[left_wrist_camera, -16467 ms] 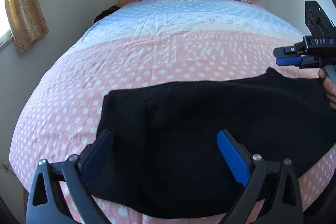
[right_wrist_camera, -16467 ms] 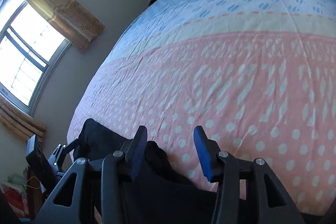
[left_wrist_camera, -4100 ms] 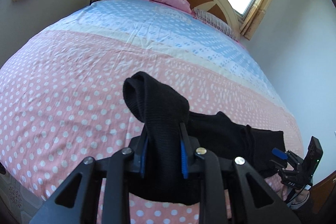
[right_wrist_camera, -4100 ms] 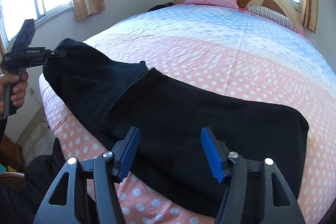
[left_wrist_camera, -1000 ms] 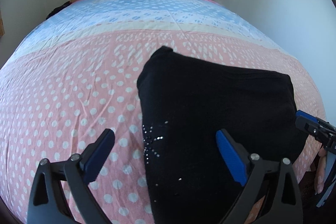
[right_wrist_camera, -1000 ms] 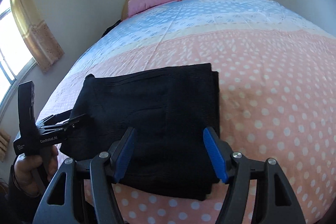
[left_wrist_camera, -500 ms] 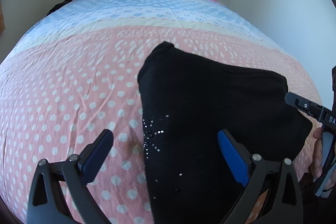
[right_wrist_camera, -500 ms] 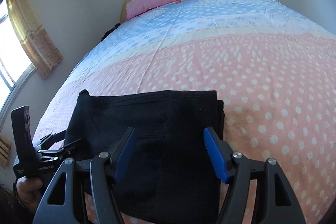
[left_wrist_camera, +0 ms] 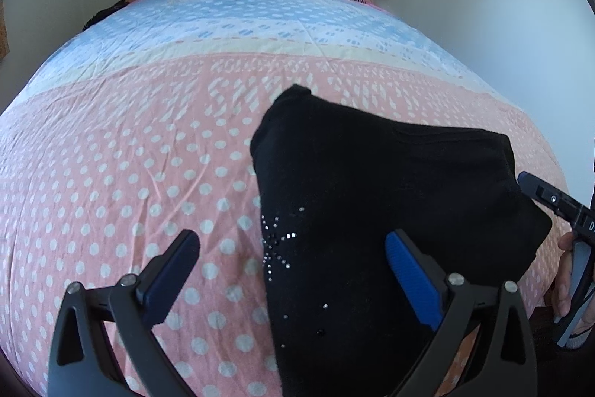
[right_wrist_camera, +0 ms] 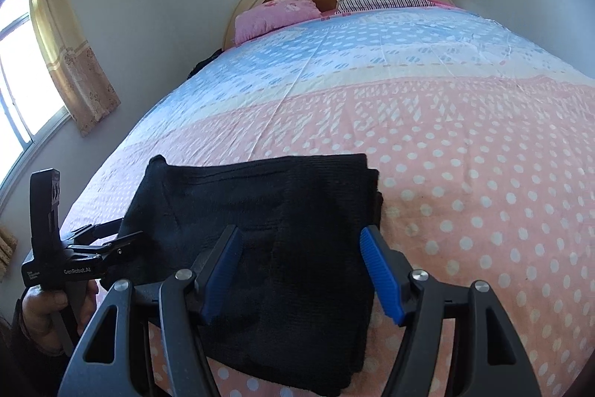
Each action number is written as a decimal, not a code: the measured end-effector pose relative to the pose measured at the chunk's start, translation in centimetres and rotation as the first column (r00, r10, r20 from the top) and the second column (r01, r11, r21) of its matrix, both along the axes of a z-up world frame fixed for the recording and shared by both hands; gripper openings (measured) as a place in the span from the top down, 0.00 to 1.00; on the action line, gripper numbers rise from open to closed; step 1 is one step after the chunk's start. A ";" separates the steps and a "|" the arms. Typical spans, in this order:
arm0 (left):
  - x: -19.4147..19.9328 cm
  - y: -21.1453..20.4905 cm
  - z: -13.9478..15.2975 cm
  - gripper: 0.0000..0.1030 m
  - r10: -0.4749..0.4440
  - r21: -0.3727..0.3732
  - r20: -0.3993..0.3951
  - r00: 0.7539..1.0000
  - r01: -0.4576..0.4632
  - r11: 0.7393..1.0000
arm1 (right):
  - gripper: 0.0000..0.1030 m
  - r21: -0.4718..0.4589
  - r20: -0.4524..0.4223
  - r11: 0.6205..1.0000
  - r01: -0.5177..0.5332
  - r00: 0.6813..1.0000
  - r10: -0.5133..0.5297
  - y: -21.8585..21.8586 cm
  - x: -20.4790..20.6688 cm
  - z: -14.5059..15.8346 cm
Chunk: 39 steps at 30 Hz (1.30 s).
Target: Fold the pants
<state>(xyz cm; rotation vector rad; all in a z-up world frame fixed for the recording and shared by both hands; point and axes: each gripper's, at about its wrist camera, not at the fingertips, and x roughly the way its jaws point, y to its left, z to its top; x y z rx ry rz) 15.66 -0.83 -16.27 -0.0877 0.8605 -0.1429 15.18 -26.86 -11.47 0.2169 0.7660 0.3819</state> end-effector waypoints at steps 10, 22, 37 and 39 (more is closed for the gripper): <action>2.5 2.4 -1.5 0.01 -0.019 -0.137 -0.052 0.998 0.011 0.990 | 0.35 0.081 -0.146 0.995 0.061 0.988 -0.049 -2.3 1.3 -2.6; 3.0 1.8 -1.5 0.28 -0.111 -0.215 -0.048 0.993 0.098 0.972 | 0.47 0.098 -0.173 0.995 0.001 0.985 0.016 -0.4 0.9 -3.2; 0.6 5.7 0.3 0.77 -0.073 -0.338 0.018 0.997 0.075 0.938 | 0.68 0.200 -0.107 0.963 -0.182 0.973 0.206 3.7 3.3 1.1; -0.1 7.5 1.2 0.77 -0.029 -0.335 0.039 0.999 0.040 0.942 | 0.68 0.175 -0.101 0.956 -0.234 0.962 0.254 6.0 4.8 1.9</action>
